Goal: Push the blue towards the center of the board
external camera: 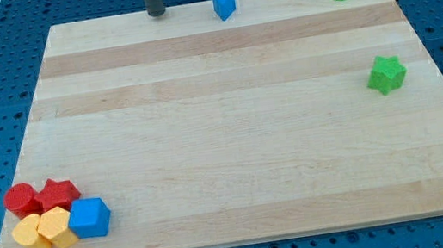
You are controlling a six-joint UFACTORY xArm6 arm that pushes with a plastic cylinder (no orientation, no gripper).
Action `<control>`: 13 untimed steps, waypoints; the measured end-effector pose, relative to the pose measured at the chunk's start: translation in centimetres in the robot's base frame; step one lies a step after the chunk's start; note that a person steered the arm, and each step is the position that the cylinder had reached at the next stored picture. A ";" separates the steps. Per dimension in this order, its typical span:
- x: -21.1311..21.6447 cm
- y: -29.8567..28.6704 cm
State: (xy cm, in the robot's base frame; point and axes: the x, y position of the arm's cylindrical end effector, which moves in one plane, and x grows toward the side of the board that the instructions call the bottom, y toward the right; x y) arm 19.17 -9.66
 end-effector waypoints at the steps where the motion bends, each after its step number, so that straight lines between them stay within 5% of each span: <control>1: 0.1 2.6; 7: 1.6 20.4; 9: 0.0 18.1; 13: 4.6 13.4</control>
State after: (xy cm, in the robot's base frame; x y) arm 23.76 3.74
